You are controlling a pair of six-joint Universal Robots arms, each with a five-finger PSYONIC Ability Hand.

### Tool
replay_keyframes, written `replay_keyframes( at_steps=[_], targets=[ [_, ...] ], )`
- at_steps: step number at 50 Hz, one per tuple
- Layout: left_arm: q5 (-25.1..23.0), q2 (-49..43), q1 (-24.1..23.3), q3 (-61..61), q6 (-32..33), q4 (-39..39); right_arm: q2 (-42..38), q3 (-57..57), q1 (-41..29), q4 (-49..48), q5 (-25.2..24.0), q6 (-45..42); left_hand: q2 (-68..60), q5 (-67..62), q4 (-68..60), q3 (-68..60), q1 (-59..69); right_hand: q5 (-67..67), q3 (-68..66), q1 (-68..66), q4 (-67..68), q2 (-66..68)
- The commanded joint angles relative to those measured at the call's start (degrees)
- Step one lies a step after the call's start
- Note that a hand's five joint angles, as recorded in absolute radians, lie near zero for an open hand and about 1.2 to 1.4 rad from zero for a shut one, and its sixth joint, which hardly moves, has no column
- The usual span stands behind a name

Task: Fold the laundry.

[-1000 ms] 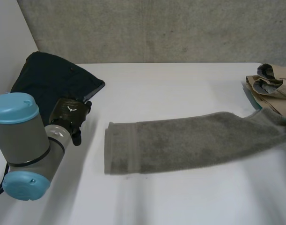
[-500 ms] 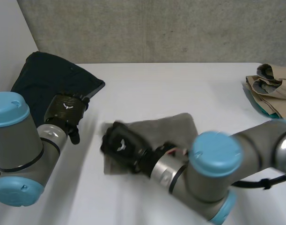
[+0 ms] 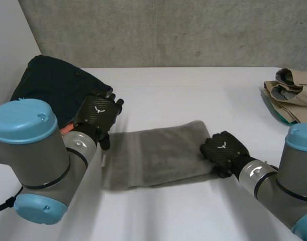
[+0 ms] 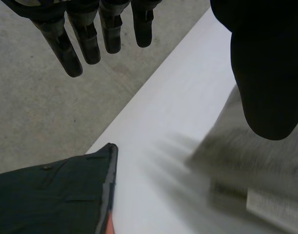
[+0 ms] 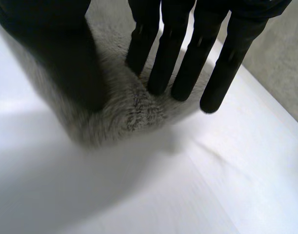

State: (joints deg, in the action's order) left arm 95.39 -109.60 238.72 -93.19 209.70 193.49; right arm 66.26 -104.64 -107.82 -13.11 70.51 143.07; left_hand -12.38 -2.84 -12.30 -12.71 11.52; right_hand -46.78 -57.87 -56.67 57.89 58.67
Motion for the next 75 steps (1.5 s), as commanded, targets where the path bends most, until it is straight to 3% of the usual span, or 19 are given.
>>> replay_keyframes(
  at_steps=[1,4,8,13,18,20,21,22,27,30,36,42,48,50,58,65,70,74,75],
  targets=[
    [0.1,0.0,-0.2,-1.0,0.0,0.0,-0.9,2.0,0.4,-3.5,9.1,-9.6,1.7,2.1,1.6,2.0,-0.8,-23.2,-22.1,-23.3,22.1,21.3],
    [0.2,0.6,0.0,-1.4,0.0,0.0,0.5,5.1,-3.1,-5.2,13.0,-10.0,1.7,2.1,1.6,2.0,-0.8,-23.2,-22.1,-23.3,22.1,21.3],
    [0.6,1.5,0.3,-1.5,0.0,0.0,1.6,9.1,-12.2,-7.2,11.0,-10.3,1.8,2.3,1.7,2.2,-1.0,-23.2,-22.1,-23.3,22.1,21.3],
    [0.7,2.5,1.9,-1.9,0.0,-0.7,-0.8,9.0,-22.6,-15.4,2.7,-10.3,1.8,2.3,1.7,2.2,-1.0,-23.2,-22.1,-23.3,22.1,21.3],
    [0.8,3.5,2.4,-3.2,-0.1,-0.6,-5.9,6.3,-27.6,-17.8,-4.5,-11.5,1.8,2.3,1.7,2.2,-1.0,-23.2,-22.1,-23.3,22.1,21.3],
    [0.8,3.8,2.2,-3.3,-0.7,-0.7,-7.1,5.7,-27.6,-17.0,-5.0,-12.3,1.7,2.1,1.6,2.0,-0.8,-6.2,-5.2,-6.4,5.1,4.4],
    [0.8,3.8,2.1,-3.3,-1.1,-0.6,-7.0,5.6,-27.4,-16.6,-4.8,-11.9,1.5,2.0,1.4,1.8,-0.6,13.2,14.3,13.1,-14.3,-15.1],
    [0.8,4.0,2.0,-3.1,-2.8,-0.6,-6.7,5.3,-26.8,-16.1,-4.6,-10.5,1.3,1.8,1.2,1.7,-0.5,45.0,46.1,44.9,-46.1,-46.9],
    [1.6,4.0,1.8,-1.7,-9.4,-0.5,-0.3,4.9,-21.3,-15.3,-3.7,3.8,0.7,1.1,0.6,1.0,0.2,46.8,47.9,46.7,-47.9,-48.7],
    [1.7,3.9,0.4,1.2,-14.5,-0.7,6.9,5.1,-11.9,-12.8,-2.3,21.0,0.2,0.6,0.1,0.5,0.7,46.8,47.9,46.7,-47.9,-48.7],
    [1.8,2.6,-4.2,4.0,-19.8,-1.9,7.3,8.2,-6.4,-2.8,-0.8,36.9,0.1,0.6,0.1,0.5,0.7,46.8,47.9,46.7,-47.9,-48.7],
    [3.1,-4.4,-10.4,7.2,-25.0,-3.9,-0.5,16.6,-6.4,9.0,-1.5,33.6,-0.2,0.3,-0.3,0.1,1.0,46.8,47.9,46.7,-47.9,-48.7],
    [13.1,-10.4,-11.1,7.1,-25.4,-7.1,-8.5,22.8,-9.2,13.8,-2.0,30.6,-0.2,0.3,-0.3,0.1,1.0,46.8,47.9,46.7,-47.9,-48.7],
    [14.1,-10.9,-11.2,6.6,-25.2,-7.5,-10.0,23.4,-10.6,14.1,-2.5,30.5,-0.2,0.3,-0.3,0.1,1.0,46.8,47.9,46.7,-47.9,-48.7],
    [14.3,-12.5,-11.3,3.9,-24.0,-9.4,-14.6,24.1,-12.4,14.3,-1.3,21.2,0.3,0.8,0.2,0.6,0.5,46.8,47.9,46.7,-47.9,-48.7],
    [14.2,-9.9,-11.0,4.9,-18.5,-10.1,-11.3,23.1,-12.8,13.5,6.5,11.1,0.2,0.6,0.1,0.5,0.7,46.8,47.9,46.7,-47.9,-48.7],
    [11.3,-6.0,-10.5,7.7,-13.5,-10.3,-6.3,19.9,-14.7,9.3,8.0,10.7,0.8,1.3,0.7,1.2,0.0,46.8,47.9,46.7,-47.9,-48.7],
    [3.4,-4.0,-8.4,10.9,-10.8,-10.6,0.1,11.2,-17.0,2.2,7.0,10.8,0.5,0.9,0.4,0.8,0.4,46.8,47.9,46.7,-47.9,-48.7],
    [-1.3,-3.2,-7.1,12.4,-10.3,-10.8,1.1,9.7,-17.3,1.2,6.7,10.9,-0.2,0.3,-0.3,0.1,1.0,46.8,47.9,46.7,-47.9,-48.7]
  ],
)
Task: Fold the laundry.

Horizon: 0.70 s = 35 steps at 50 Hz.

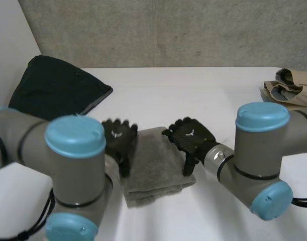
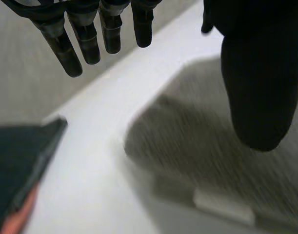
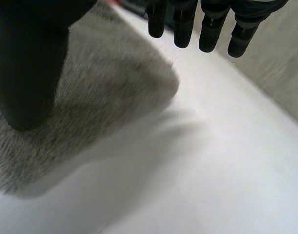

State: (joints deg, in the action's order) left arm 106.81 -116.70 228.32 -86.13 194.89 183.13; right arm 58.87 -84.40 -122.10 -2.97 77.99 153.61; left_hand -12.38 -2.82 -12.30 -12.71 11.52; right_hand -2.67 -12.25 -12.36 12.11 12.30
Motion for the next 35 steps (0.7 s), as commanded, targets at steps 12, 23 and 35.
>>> replay_keyframes(
  at_steps=[12,23,35],
  targets=[
    [-39.1,3.3,9.1,17.0,2.4,-7.5,6.8,-26.5,-7.0,-28.6,-3.4,0.0,-1.4,-0.9,-1.5,-1.0,2.2,2.7,2.3,2.4,-2.1,-2.3],
    [-39.0,0.9,9.2,17.1,0.4,-7.5,0.3,-22.0,-6.4,-33.7,-1.9,-1.5,-1.5,-1.1,-1.6,-1.2,2.4,-10.7,-11.1,-11.0,11.3,11.1],
    [-39.1,1.2,9.2,14.8,0.4,-7.5,-2.5,-18.3,-6.3,-34.2,-2.4,-3.1,-1.4,-0.9,-1.5,-1.0,2.2,-21.1,-21.6,-21.4,21.7,21.5]
  ],
)
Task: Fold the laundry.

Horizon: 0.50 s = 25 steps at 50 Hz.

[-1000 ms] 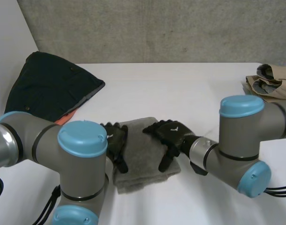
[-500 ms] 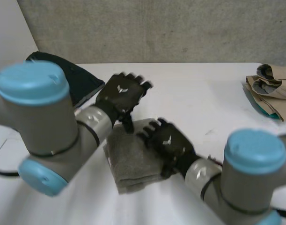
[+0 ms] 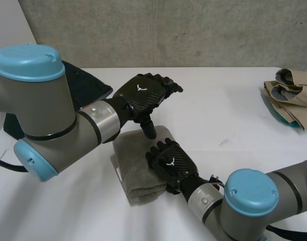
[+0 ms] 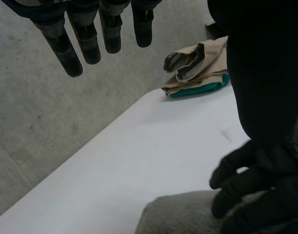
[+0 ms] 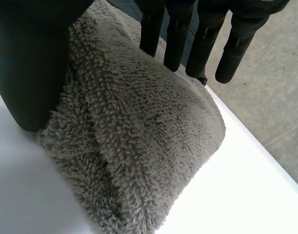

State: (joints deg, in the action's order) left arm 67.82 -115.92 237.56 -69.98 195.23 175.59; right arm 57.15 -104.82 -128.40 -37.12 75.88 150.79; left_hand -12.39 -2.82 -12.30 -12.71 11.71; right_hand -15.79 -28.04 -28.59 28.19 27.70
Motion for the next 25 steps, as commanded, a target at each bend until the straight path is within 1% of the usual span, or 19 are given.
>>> replay_keyframes(
  at_steps=[1,5,7,8,11,13,19,22,23,25],
  targets=[
    [-0.1,0.5,0.0,-1.5,0.1,0.0,-1.0,2.4,0.0,-0.1,-0.3,-0.2,-1.4,-0.9,-1.4,-1.0,2.0,-8.0,-5.8,-5.2,5.6,6.1],
    [-0.1,0.5,-0.1,-1.6,0.2,0.0,-2.0,3.8,0.0,0.3,-0.3,-0.1,-1.4,-0.9,-1.4,-1.0,2.0,-8.0,-5.8,-5.2,5.6,6.1],
    [-0.1,0.6,-0.1,-1.6,0.2,0.0,-2.1,4.0,0.0,0.3,-0.4,-0.1,-1.4,-0.9,-1.4,-1.0,2.0,-11.9,-9.6,-9.0,9.4,9.9],
    [-0.1,0.5,-0.1,-1.6,0.1,0.0,-2.2,4.1,0.0,0.2,-0.5,-0.1,-1.4,-0.9,-1.4,-1.0,2.0,-21.2,-19.0,-18.4,18.8,19.3],
    [-0.1,0.6,0.0,-1.6,0.1,0.0,-2.4,4.4,0.0,-0.1,-0.6,0.1,-1.2,-0.8,-1.3,-0.9,1.9,-35.7,-33.5,-32.9,33.3,33.8],
    [-0.1,0.6,-0.1,-1.6,0.0,0.0,-3.4,5.3,0.0,0.1,-0.8,0.1,-1.0,-0.6,-1.1,-0.7,1.7,-53.7,-51.4,-50.9,51.3,51.8],
    [-0.1,0.8,0.0,-1.2,0.0,0.1,-2.7,7.0,0.3,0.1,-0.1,0.4,-0.9,-0.4,-0.9,-0.5,1.5,-54.2,-52.0,-51.4,51.8,52.3],
    [-0.1,0.9,0.3,-0.9,0.1,0.1,0.1,8.2,2.7,0.1,0.0,1.1,-0.7,-0.3,-0.8,-0.4,1.4,-54.2,-52.0,-51.4,51.8,52.3],
    [-0.1,0.9,0.4,-0.9,0.1,0.2,2.0,8.9,5.7,0.9,-0.5,1.3,-0.7,-0.3,-0.8,-0.4,1.4,-54.2,-52.0,-51.4,51.8,52.3],
    [0.0,1.1,0.8,-0.8,0.1,0.2,3.5,9.2,8.1,1.3,-0.7,1.9,-0.7,-0.3,-0.8,-0.4,1.4,-54.2,-52.0,-51.4,51.8,52.3]
  ],
)
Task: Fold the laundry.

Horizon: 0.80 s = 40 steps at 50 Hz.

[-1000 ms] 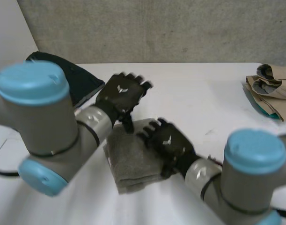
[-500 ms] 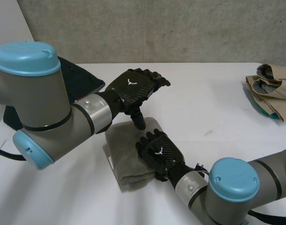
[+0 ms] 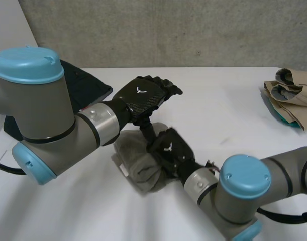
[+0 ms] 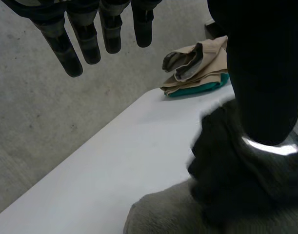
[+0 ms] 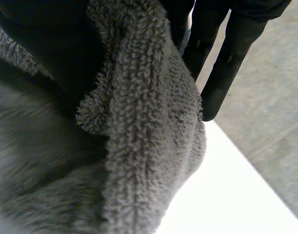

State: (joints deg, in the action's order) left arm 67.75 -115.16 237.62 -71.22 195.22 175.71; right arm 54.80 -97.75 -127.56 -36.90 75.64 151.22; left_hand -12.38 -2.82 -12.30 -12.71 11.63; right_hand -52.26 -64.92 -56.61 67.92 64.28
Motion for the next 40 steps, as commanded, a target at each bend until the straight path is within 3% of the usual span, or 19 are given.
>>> replay_keyframes(
  at_steps=[1,8,16,19,22,25,40],
  targets=[
    [0.1,0.5,0.9,0.6,0.1,0.1,6.5,2.3,8.4,1.2,-0.8,1.6,-0.7,-0.3,-0.8,-0.4,1.4,-17.7,-15.1,-23.4,12.1,15.7],
    [0.0,1.4,1.7,-0.4,-0.3,0.1,7.2,3.1,13.6,7.1,-7.3,1.8,-0.7,-0.3,-0.8,-0.4,1.4,-17.7,-15.1,-23.4,12.1,15.7],
    [-0.1,1.0,1.8,-2.5,-0.2,0.1,6.1,0.8,17.8,11.1,-9.2,0.8,-0.4,0.1,-0.4,0.0,1.1,-14.8,-12.1,-20.4,9.1,12.8],
    [-0.1,0.9,1.8,-2.8,-0.2,0.2,6.0,0.5,19.5,11.4,-9.4,-0.7,-0.2,0.3,-0.3,0.1,0.9,-7.6,-4.9,-13.2,1.9,5.6],
    [-0.1,0.9,1.8,-2.8,-0.2,0.2,5.9,0.1,20.1,11.9,-9.1,-3.2,-0.2,0.3,-0.3,0.1,0.9,18.7,21.3,13.0,-24.3,-20.7],
    [-0.1,0.9,1.8,-2.8,-0.2,0.2,6.1,-1.4,20.3,11.9,-8.8,-5.5,-0.2,0.3,-0.3,0.1,0.9,25.7,28.4,20.1,-31.4,-27.8],
    [-0.2,0.7,1.4,-2.9,-0.2,0.2,6.9,-7.9,20.6,12.5,-8.9,-6.6,-0.2,0.3,-0.3,0.1,0.9,38.7,41.4,33.1,-44.4,-40.7]
  ],
)
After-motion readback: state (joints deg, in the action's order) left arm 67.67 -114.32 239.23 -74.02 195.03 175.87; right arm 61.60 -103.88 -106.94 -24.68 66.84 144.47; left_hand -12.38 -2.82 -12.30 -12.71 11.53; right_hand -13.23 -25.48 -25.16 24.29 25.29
